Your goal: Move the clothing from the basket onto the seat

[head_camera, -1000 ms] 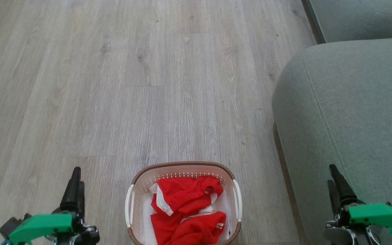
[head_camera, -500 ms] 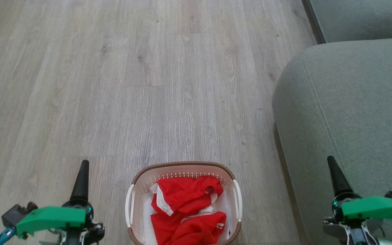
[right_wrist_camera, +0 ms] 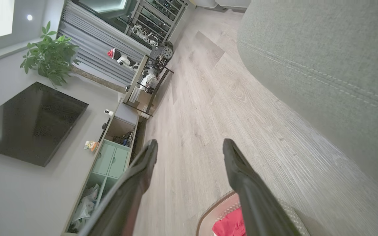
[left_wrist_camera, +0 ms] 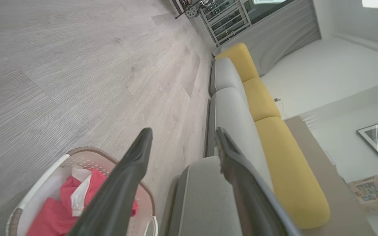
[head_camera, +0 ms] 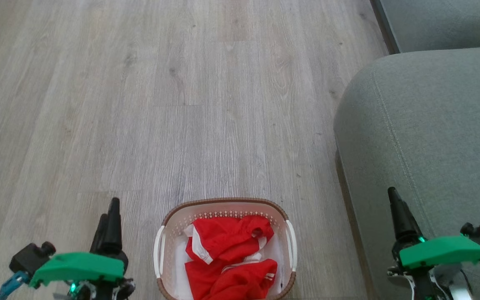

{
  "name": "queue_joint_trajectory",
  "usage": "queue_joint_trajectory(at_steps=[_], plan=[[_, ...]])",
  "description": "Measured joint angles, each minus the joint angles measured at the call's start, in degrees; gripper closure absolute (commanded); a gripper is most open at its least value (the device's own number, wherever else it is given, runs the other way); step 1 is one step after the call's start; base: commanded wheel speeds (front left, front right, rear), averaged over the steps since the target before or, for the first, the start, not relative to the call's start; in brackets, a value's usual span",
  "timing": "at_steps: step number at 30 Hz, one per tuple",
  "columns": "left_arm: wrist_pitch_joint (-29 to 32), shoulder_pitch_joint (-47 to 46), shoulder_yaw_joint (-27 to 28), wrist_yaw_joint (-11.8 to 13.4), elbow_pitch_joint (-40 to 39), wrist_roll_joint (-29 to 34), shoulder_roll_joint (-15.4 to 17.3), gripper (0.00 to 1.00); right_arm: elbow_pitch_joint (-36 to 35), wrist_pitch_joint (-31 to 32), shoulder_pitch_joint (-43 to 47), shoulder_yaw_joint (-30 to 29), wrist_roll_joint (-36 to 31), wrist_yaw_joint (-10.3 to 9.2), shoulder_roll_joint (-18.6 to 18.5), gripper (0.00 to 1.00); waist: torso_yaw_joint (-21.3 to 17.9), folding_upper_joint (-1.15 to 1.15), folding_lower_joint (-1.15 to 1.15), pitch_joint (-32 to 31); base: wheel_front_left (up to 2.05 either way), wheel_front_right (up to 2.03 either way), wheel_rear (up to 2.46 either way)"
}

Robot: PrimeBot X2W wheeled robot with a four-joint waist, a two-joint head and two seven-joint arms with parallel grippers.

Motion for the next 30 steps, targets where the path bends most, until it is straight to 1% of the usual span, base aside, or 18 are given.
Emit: queue_joint_trajectory(at_steps=[6,7,15,16,30], plan=[[-0.9,0.3,-0.8,0.2,-0.4,6.3,0.1,0.0,-0.6,-1.1,0.0,0.9,-5.5,0.0,0.0,0.0,0.1,0.0,0.0,0.0,0.0,0.0,0.0],[-1.0,0.3,-1.1,0.5,-0.4,8.6,0.1,0.0,-0.7,-1.4,0.0,1.4,-7.5,0.0,0.0,0.0,0.2,0.0,0.0,0.0,0.0,0.0,0.0],[-2.4,1.2,-2.3,1.2,-1.1,16.1,0.2,0.0,-1.2,-2.7,0.0,2.4,-13.7,0.0,0.0,0.0,0.3,0.0,0.0,-0.1,0.0,0.0,0.0],[-2.4,1.2,-2.3,1.2,-1.1,16.1,0.2,0.0,-1.2,-2.7,0.0,2.4,-13.7,0.0,0.0,0.0,0.3,0.0,0.0,-0.1,0.0,0.0,0.0],[-4.5,2.0,-3.8,3.3,-1.6,27.0,1.0,0.0,-1.5,-5.1,0.0,4.2,-24.0,0.01,0.0,0.0,0.3,0.0,0.0,-0.5,0.0,0.0,0.0]])
